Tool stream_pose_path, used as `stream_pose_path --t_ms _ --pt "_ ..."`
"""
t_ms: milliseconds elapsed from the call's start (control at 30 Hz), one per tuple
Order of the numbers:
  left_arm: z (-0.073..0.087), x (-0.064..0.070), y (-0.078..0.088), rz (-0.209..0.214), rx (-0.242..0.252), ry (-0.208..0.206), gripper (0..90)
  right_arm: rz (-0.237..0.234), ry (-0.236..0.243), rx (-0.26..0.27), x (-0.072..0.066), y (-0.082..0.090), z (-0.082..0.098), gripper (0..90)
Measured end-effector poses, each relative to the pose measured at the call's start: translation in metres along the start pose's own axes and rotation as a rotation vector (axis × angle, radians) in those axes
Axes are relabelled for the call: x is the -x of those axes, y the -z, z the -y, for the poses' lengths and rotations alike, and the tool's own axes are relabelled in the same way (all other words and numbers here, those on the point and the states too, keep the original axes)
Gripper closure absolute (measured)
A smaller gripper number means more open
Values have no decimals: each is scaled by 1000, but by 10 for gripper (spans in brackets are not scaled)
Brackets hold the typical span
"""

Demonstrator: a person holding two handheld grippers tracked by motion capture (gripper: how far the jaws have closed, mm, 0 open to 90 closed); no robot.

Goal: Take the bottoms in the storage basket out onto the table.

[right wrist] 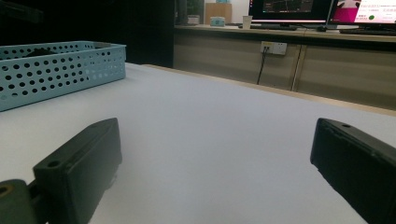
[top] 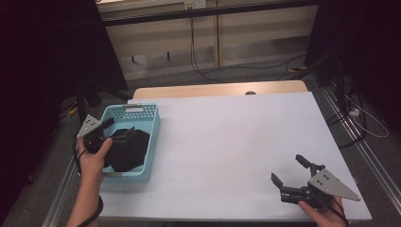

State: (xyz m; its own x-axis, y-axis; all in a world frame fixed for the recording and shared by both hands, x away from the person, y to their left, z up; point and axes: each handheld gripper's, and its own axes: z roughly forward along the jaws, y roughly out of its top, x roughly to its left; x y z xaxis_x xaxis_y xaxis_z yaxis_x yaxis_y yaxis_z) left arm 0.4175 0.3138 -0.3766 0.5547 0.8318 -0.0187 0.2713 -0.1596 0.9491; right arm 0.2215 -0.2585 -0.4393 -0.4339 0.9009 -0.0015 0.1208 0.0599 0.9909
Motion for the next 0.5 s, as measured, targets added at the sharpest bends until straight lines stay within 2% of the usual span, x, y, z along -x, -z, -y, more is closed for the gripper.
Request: stream_pose_path --t_ms 200,300,367,500 --pt "8 -4 -7 -12 -30 4 21 -1 4 -1 -1 0 0 13" --pt "13 -8 -12 -16 -61 -2 21 -2 2 2 -1 1 0 13" --pt "16 -14 -15 -36 -104 -22 22 -1 -1 6 -1 1 0 13" --pt "18 -19 -19 -39 -126 -25 22 -7 0 9 -2 2 -1 13"
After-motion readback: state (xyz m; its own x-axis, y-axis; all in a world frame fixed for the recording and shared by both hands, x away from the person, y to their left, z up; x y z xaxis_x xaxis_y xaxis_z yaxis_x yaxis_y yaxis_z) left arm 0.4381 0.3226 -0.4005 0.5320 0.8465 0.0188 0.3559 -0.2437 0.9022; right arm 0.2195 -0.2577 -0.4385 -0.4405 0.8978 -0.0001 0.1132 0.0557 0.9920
